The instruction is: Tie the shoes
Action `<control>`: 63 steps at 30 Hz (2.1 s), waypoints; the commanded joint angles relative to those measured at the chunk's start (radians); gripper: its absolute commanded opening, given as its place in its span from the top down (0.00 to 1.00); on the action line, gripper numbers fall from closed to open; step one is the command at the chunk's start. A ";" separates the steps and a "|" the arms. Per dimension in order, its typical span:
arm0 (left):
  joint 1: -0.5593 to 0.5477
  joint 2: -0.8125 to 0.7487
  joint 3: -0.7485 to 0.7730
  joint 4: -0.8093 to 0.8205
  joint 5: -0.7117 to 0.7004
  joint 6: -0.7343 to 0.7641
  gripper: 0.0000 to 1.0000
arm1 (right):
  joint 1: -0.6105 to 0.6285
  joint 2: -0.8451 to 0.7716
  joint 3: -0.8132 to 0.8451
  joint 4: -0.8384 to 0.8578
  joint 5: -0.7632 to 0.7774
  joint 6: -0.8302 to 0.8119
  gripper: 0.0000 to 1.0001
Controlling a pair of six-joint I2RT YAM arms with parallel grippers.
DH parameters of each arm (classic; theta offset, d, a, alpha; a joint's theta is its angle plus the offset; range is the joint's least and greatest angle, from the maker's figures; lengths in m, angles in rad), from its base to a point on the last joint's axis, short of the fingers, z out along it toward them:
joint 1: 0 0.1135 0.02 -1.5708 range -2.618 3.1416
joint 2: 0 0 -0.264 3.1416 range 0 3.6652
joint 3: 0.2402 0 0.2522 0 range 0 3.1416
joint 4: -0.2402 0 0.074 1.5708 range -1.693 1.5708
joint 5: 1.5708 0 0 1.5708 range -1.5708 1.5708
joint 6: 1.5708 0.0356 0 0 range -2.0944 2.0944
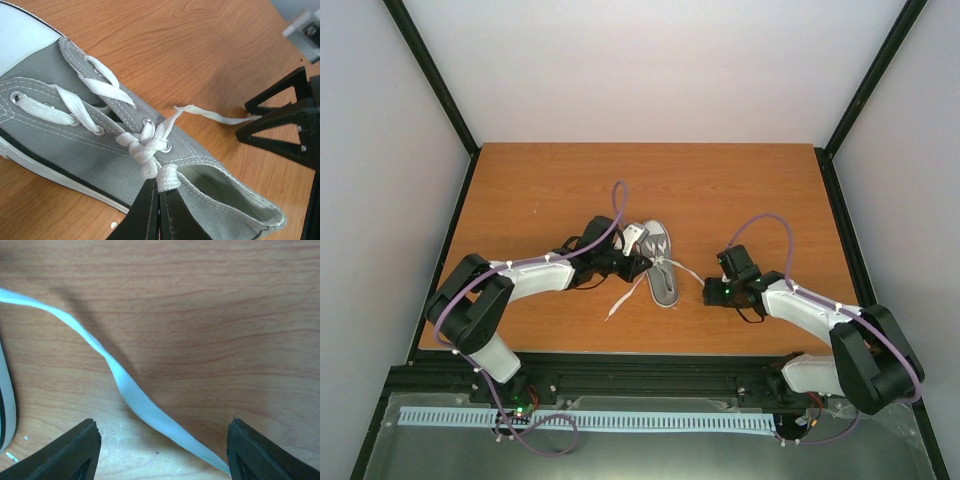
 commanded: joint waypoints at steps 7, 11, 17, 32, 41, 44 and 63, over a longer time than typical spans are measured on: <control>-0.007 -0.018 0.013 0.114 0.030 -0.051 0.99 | 0.054 0.068 0.020 0.006 0.113 -0.005 0.41; -0.007 -0.027 -0.013 0.167 0.048 -0.060 0.99 | 0.058 0.084 0.034 0.008 0.151 0.014 0.66; -0.008 -0.023 -0.047 0.235 0.049 -0.063 0.99 | 0.058 0.071 0.062 0.067 0.167 0.030 0.97; -0.008 -0.080 -0.116 0.295 0.030 -0.080 0.99 | 0.118 0.348 0.635 0.150 -0.174 -0.099 0.97; -0.008 -0.115 -0.141 0.305 0.001 -0.082 0.99 | 0.183 0.295 0.594 0.135 -0.152 -0.047 0.40; -0.007 -0.121 -0.143 0.305 0.000 -0.084 0.99 | 0.146 0.215 0.520 0.135 -0.144 -0.037 0.25; -0.008 -0.090 -0.103 0.268 0.055 -0.118 0.99 | 0.293 0.052 0.101 0.484 -0.143 -0.342 0.21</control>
